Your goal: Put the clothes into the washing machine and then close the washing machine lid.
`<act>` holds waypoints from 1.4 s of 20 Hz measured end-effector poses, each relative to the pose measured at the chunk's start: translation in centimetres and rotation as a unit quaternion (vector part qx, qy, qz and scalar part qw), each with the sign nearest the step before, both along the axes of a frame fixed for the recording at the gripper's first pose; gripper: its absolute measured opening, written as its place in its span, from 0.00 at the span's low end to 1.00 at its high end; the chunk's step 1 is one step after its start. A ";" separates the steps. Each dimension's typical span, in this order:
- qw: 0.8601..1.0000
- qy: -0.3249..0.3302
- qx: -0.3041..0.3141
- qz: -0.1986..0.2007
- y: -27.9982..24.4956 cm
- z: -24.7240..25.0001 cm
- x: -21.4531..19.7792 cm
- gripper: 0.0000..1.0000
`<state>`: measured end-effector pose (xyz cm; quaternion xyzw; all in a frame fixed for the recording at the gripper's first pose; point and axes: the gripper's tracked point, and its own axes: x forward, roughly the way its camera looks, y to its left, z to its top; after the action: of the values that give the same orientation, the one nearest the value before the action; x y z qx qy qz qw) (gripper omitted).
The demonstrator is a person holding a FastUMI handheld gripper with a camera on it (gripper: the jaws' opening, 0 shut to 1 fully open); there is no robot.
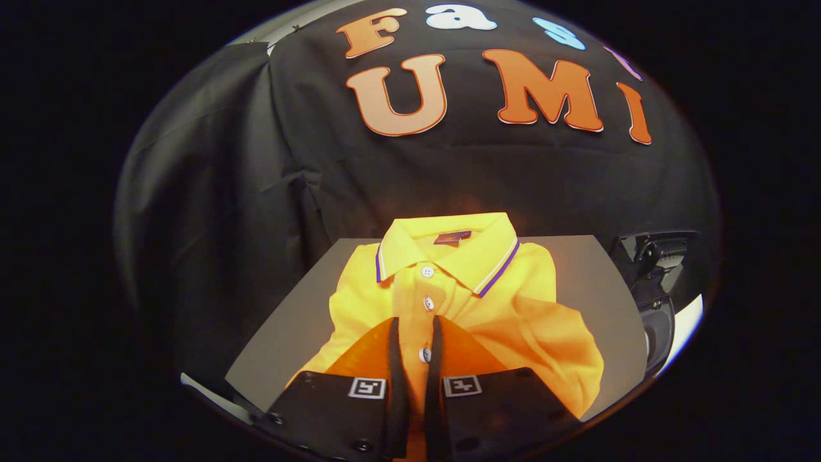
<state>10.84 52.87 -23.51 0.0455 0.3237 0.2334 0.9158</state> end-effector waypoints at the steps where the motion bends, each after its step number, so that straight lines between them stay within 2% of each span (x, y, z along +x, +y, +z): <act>1: 1.000 -0.011 0.002 0.004 0.0 0.1 0.2 0.15; 3: 1.000 -0.025 0.005 0.009 -0.2 0.4 -0.1 0.14; 7: 0.997 -0.043 0.059 0.010 -0.3 2.2 -0.7 0.14; 15: 0.983 -0.133 0.122 0.024 -2.0 9.9 -1.6 0.14; 21: 0.972 -0.179 0.155 0.003 -9.3 16.8 -2.3 0.14; 28: 0.961 -0.237 0.135 -0.034 -23.5 21.1 1.9 0.14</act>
<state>12.69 29.41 -2.36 0.1229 0.0610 0.2474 0.9591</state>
